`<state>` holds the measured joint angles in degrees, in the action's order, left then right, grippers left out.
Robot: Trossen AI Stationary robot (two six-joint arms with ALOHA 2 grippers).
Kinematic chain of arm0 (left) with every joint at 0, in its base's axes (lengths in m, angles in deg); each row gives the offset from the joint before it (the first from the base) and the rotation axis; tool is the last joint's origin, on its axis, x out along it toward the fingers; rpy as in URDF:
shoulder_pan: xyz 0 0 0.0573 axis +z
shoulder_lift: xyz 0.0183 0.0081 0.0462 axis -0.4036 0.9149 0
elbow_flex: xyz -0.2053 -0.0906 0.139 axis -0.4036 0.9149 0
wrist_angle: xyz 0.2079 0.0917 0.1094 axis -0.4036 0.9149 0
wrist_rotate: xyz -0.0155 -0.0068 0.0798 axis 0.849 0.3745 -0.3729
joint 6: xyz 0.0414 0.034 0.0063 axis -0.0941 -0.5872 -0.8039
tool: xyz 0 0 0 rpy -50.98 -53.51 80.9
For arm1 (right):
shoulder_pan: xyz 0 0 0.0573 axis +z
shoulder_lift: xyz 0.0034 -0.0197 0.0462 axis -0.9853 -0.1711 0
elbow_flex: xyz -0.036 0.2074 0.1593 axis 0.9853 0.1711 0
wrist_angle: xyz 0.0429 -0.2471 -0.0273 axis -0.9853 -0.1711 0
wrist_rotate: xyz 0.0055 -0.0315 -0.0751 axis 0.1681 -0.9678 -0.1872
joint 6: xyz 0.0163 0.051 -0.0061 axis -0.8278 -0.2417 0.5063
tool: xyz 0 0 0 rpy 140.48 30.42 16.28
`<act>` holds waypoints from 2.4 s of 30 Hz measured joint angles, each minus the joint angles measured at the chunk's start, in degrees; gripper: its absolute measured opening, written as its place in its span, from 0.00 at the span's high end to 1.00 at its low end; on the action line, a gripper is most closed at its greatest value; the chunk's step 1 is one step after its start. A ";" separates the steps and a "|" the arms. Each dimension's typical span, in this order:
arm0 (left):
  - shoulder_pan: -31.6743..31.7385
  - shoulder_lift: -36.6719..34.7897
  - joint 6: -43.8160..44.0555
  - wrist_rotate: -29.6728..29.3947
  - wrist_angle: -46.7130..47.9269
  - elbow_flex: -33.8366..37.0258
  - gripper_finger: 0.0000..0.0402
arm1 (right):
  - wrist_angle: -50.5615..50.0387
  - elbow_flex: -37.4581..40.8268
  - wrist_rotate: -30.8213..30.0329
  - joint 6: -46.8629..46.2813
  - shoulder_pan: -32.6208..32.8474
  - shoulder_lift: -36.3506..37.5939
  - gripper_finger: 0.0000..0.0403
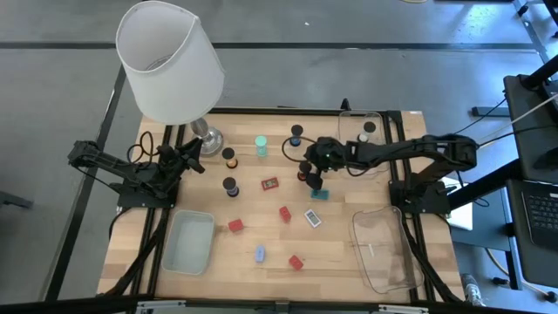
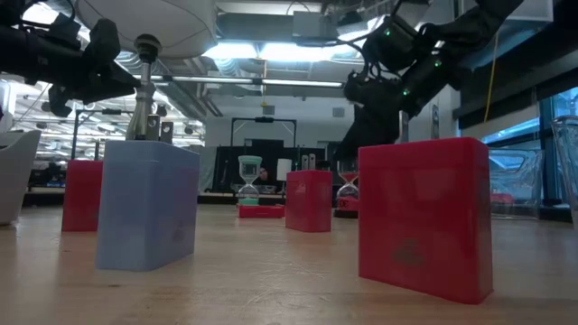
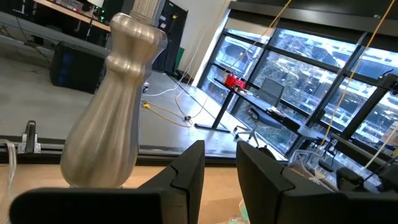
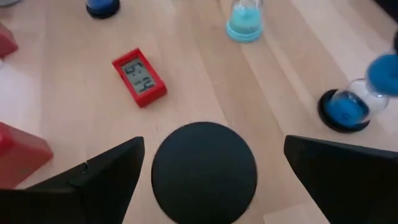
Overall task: Pick & Place Office items
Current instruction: Put the pink sand timer into the top transparent bin
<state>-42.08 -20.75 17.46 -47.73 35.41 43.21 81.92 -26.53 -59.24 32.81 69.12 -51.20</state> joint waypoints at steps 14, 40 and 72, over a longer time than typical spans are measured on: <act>0.00 0.00 0.00 0.00 0.00 0.00 0.78 | 0.17 0.00 -6.36 -3.62 0.00 -1.14 0.27; -0.01 0.00 0.00 -0.01 -0.01 0.00 0.78 | -22.65 -6.96 -25.12 -7.72 -10.72 23.35 0.48; 0.00 0.00 0.00 -0.01 -0.01 0.00 0.78 | -7.80 17.18 -27.34 -21.44 -22.32 25.70 0.48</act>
<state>-42.07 -20.75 17.46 -47.74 35.41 43.21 74.12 -9.35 -86.59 11.37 46.80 -25.50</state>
